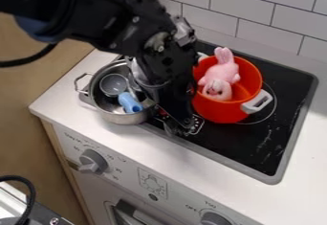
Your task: Put the silver pot on the left burner
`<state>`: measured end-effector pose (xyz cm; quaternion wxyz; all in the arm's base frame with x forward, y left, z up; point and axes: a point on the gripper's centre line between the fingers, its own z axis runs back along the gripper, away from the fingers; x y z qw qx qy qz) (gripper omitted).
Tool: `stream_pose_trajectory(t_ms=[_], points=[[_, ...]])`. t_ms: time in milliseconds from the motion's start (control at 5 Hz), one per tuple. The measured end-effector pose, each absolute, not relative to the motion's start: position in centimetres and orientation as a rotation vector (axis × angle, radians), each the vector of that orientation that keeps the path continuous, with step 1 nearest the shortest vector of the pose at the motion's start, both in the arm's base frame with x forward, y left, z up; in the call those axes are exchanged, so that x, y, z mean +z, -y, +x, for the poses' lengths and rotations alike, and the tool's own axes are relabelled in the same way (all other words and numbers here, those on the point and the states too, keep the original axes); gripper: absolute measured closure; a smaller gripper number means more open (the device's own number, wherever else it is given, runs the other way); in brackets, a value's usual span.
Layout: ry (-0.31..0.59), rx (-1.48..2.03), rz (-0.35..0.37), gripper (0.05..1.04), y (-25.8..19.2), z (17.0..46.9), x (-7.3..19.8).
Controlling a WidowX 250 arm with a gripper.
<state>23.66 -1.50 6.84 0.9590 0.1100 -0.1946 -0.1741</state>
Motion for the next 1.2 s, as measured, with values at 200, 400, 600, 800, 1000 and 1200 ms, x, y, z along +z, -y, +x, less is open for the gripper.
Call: stream_pose_trajectory(t_ms=[200,400,600,800,1000,1200], points=[[0.397,-0.346,0.216,0.085,1.3,23.9,6.1],[0.401,-0.347,0.204,0.085,1.4,24.0,5.6],[0.404,-0.349,0.189,0.085,1.4,23.8,5.4],[0.398,-0.344,0.169,0.085,1.4,23.5,5.0],[0.408,-0.342,0.136,0.085,1.4,23.4,4.8],[0.420,-0.344,0.112,0.131,1.4,23.5,4.7]])
